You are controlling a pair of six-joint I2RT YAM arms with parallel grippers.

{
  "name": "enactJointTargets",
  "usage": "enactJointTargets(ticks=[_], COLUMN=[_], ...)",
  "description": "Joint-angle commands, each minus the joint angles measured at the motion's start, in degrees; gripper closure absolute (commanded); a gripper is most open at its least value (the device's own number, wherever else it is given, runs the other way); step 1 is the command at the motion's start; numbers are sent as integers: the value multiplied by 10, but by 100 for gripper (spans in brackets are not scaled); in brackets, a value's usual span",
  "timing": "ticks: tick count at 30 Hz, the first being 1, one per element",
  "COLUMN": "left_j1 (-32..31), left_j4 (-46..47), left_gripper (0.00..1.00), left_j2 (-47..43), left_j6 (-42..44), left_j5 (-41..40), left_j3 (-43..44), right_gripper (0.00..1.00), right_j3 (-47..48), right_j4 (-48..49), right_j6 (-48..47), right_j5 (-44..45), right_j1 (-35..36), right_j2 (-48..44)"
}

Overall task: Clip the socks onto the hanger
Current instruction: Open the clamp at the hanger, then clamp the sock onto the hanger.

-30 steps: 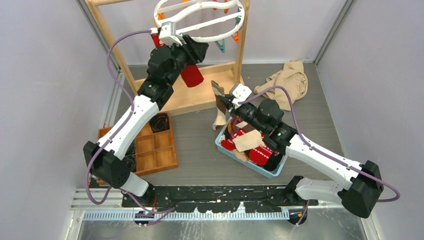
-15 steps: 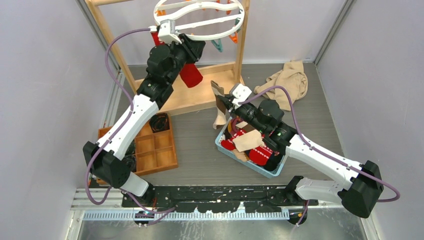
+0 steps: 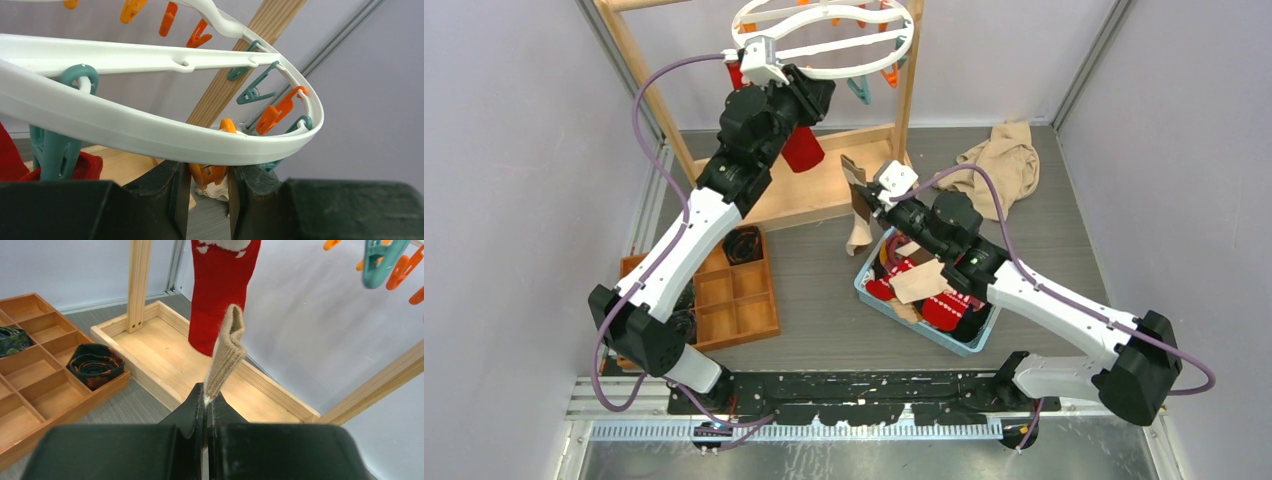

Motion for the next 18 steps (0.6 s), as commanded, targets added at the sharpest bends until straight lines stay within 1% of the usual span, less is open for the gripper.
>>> enactJointTargets(ticks=[1,4,9,18], left_j1=[1,1,1,1], left_j4=[-6,-10,-21,-22], left_gripper=[89,90,91,92], left_j2=[-8,-10,-7,-7], left_j6=[-4,-8,-16,-20], left_j5=[-26,-30,-31,-33], left_j3=[24,23,29,34], right_gripper=[99,99,99,99], right_j3=[63,95,146,209], right_j4=[23,23,31,10], right_j6=[-33,-49,-57,-57], right_j5=[24,50,62,77], right_j1=[-3,-2,-2,-15], right_j2=[30,61,107,159])
